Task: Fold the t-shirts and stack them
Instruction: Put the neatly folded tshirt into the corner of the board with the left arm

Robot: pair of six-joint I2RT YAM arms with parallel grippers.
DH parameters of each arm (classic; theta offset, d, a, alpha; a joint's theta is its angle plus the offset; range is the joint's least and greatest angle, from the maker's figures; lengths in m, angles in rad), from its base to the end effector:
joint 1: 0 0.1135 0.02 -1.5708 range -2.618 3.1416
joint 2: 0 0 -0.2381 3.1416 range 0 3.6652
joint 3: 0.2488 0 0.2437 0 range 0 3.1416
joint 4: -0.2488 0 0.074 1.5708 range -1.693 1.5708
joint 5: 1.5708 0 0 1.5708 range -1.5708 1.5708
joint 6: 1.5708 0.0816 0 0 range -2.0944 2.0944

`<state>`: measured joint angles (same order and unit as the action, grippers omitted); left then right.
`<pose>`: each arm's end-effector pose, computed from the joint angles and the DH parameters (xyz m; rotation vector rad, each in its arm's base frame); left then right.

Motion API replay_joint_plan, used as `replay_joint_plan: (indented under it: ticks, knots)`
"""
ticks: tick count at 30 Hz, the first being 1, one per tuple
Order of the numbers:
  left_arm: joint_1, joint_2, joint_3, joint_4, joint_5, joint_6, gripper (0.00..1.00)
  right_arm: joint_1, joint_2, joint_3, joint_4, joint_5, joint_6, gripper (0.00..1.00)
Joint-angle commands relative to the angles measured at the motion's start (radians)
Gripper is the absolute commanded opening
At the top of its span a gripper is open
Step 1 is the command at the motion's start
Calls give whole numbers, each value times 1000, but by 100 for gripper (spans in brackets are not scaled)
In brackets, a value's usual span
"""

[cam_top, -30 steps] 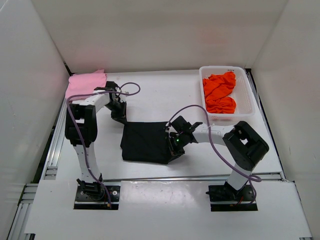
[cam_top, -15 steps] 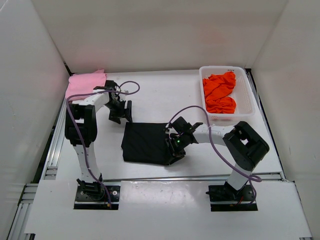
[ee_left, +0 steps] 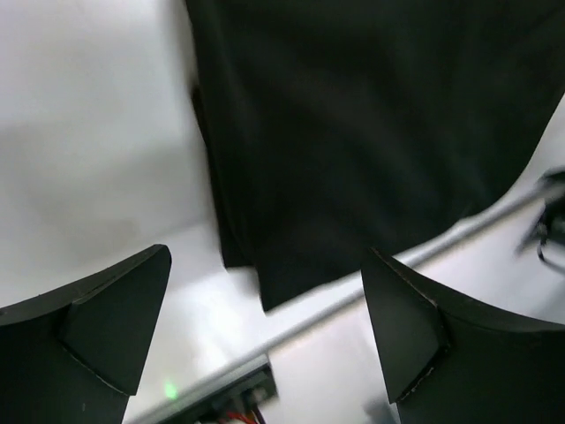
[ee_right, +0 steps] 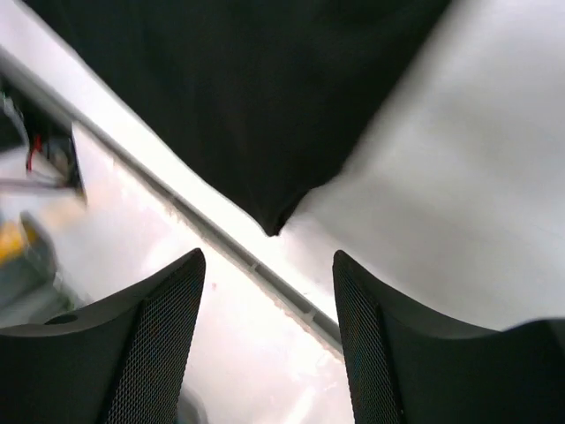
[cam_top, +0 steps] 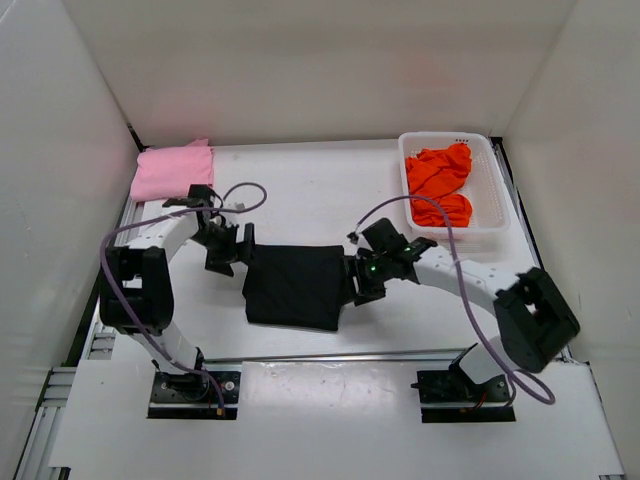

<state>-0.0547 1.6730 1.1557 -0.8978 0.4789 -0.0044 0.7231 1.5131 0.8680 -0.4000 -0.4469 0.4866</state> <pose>0.2995 -0.0541 0.1411 0.1289 2.9144 -0.7185 0.2055 0.2284 0.1295 -0.5013 2.7654 0.9536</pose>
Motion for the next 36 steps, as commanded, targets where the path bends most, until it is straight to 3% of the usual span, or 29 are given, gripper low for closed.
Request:
replay_joint_plan:
  ticks: [1,3,7,12,14,17,24,26,30,31,36]
  knots:
    - [25,-64,-74,-36,64,4,100,-10,-147,16,-36,199,65,64]
    - [91,-183,-96,-46,55,4,100,-10,-287,16,-89,423,75,67]
    - [199,-436,-119,-32,-118,4,100,-36,-485,37,-342,753,99,79]
    - [274,-657,-168,-3,-414,4,100,-91,-642,26,-519,944,132,83]
    - [288,-691,-188,-16,-483,4,100,-91,-680,0,-543,955,167,83]
    - [311,-734,-157,-58,-473,4,100,-91,-715,-40,-543,923,204,83]
    - [323,-858,93,-43,-584,4,100,-91,-792,-54,-586,953,241,83]
    - [323,-871,128,-33,-564,4,100,-91,-803,-43,-595,973,241,85]
    - [311,-839,-6,-125,-285,4,100,-91,-814,-75,-547,936,241,86]
    - [311,-823,-40,-125,-135,4,100,-91,-814,-75,-546,903,250,86]
    - [247,-658,-114,-96,27,4,100,-91,-791,-84,-516,837,239,86]
